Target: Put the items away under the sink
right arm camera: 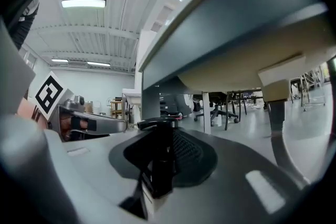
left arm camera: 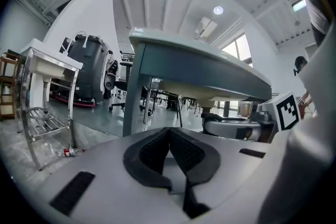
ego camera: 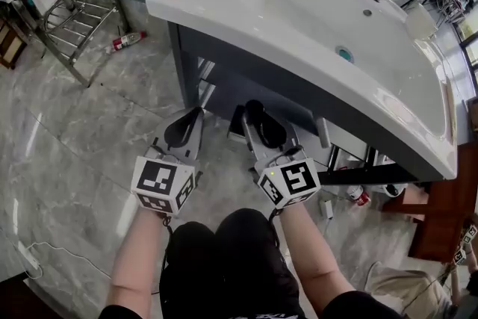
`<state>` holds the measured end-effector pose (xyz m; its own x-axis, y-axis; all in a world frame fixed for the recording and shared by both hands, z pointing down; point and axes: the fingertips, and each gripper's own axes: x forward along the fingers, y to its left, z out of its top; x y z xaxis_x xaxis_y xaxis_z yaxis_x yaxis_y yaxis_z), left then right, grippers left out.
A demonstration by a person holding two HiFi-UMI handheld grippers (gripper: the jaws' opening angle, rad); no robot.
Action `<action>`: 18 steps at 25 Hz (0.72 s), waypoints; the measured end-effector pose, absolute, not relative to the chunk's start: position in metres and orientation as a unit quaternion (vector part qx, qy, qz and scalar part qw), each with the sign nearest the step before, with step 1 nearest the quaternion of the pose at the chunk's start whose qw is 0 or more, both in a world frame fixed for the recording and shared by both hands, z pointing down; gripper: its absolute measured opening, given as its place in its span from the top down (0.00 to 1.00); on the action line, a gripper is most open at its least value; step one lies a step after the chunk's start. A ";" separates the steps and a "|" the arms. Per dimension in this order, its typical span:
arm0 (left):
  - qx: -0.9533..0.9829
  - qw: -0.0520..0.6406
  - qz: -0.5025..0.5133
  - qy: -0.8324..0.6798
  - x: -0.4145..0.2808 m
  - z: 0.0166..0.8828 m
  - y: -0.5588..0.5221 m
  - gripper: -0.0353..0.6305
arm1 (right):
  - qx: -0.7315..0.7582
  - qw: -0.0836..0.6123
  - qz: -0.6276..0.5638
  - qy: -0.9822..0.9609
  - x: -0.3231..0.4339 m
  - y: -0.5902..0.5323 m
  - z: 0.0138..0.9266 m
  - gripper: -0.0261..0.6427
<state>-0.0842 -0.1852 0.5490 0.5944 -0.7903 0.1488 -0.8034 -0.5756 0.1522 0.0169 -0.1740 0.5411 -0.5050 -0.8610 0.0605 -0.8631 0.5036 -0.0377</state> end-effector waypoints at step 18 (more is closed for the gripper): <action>0.877 0.047 0.013 -0.478 -0.092 0.601 -0.230 0.93 | 0.534 -0.034 -0.001 -0.845 0.042 -0.287 0.582 0.84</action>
<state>-0.0916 -0.2302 0.6007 0.5430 -0.8370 0.0674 -0.8394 -0.5389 0.0708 0.0420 -0.2866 0.5821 -0.4277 -0.9020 -0.0586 -0.9021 0.4300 -0.0349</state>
